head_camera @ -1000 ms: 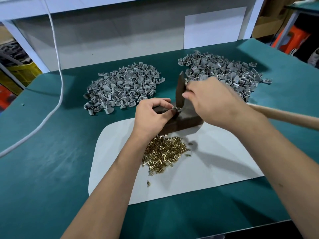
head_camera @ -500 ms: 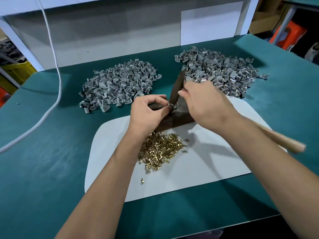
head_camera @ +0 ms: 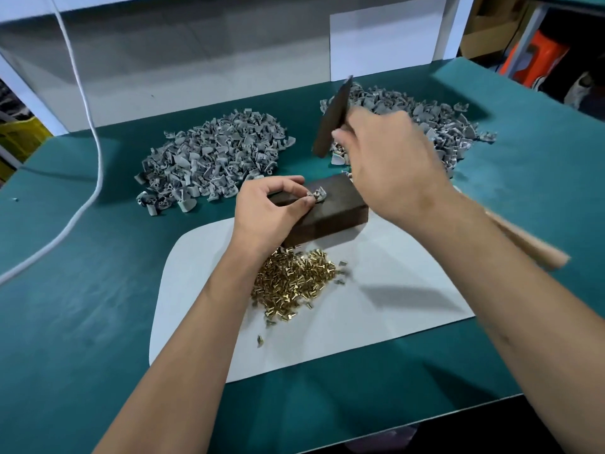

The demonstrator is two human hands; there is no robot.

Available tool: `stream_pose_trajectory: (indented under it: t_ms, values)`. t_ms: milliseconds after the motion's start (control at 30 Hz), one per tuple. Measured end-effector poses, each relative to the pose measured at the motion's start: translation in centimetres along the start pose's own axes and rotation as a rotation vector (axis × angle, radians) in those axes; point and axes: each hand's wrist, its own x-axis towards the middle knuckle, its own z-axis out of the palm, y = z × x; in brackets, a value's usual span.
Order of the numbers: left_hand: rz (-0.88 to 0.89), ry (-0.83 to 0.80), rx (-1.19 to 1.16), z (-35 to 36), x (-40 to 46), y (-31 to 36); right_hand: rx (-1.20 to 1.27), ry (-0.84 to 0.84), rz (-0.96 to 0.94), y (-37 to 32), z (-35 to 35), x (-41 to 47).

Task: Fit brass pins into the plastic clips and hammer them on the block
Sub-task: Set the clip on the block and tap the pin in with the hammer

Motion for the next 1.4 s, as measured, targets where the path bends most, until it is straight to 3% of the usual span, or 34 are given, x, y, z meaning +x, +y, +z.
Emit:
stream_pose_trajectory:
  t_ms: [133,300,400,533,767,1033,1200,1400]
  values:
    - [0.015,-0.002,-0.007,0.1,-0.1,0.1,-0.038,-0.251,-0.026,-0.2,0.6,-0.3]
    - [0.006,0.008,-0.005,0.0,0.0,-0.1,-0.051,-0.028,-0.064,0.0,0.1,0.3]
    - [0.018,0.002,-0.007,0.1,-0.1,-0.2,-0.061,-0.223,-0.074,-0.7,1.1,-0.4]
    - [0.026,0.001,0.006,0.0,-0.1,-0.2,-0.031,-0.232,-0.053,-0.2,0.2,0.3]
    - [0.014,-0.016,-0.025,0.2,-0.1,-0.1,0.229,-0.282,0.117,4.6,-1.5,-0.1]
    - [-0.021,-0.048,-0.081,0.2,-0.2,0.0,-0.04,-0.585,0.072,7.2,-0.3,-1.8]
    - [0.004,-0.059,-0.078,0.2,-0.2,0.2,-0.015,-0.583,0.122,6.5,0.0,-1.0]
    - [0.028,-0.071,-0.051,0.2,-0.3,0.3,0.17,-0.332,-0.052,3.0,0.9,-0.1]
